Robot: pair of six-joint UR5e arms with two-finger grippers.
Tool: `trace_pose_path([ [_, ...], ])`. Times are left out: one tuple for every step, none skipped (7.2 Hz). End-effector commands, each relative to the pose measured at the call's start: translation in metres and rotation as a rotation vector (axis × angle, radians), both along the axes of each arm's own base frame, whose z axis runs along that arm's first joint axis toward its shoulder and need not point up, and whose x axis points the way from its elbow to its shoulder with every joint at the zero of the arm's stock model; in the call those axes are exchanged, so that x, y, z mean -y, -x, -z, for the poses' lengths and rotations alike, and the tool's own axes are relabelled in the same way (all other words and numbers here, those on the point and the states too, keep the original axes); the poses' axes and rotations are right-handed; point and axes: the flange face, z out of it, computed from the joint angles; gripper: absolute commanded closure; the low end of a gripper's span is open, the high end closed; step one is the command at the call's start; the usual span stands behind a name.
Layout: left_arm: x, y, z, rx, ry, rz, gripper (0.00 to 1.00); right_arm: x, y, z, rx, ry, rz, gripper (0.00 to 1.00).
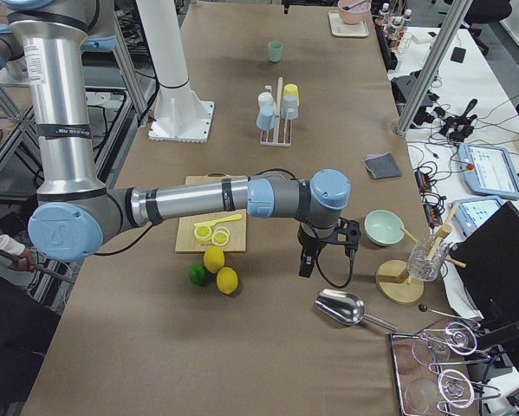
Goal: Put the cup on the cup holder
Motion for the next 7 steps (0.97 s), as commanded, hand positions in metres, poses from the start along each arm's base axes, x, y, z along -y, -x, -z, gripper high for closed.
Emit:
trace_pose_path([
  [0.002, 0.0, 0.001, 0.0, -0.007, -0.005, 0.03, 0.028, 0.024, 0.036, -0.004, -0.004, 0.032, 0.0],
  [0.012, 0.003, 0.018, -0.006, -0.039, 0.009, 0.03, 0.041, 0.053, 0.053, -0.007, 0.028, 0.061, 0.0],
  [0.023, 0.009, 0.029, -0.009, -0.062, 0.024, 0.03, 0.057, 0.086, 0.075, -0.017, 0.072, 0.077, 0.0],
  [0.043, 0.019, 0.049, -0.011, -0.095, 0.053, 0.03, 0.074, 0.125, 0.099, -0.025, 0.086, 0.106, 0.0],
  [0.072, 0.028, 0.081, -0.015, -0.131, 0.102, 0.03, 0.093, 0.157, 0.11, -0.028, 0.102, 0.128, 0.0],
  [0.097, 0.049, 0.111, -0.018, -0.174, 0.152, 0.03, 0.103, 0.182, 0.119, -0.021, 0.1, 0.16, 0.0],
  [0.113, 0.057, 0.126, -0.017, -0.192, 0.167, 0.03, 0.112, 0.221, 0.126, -0.025, 0.105, 0.21, 0.0],
])
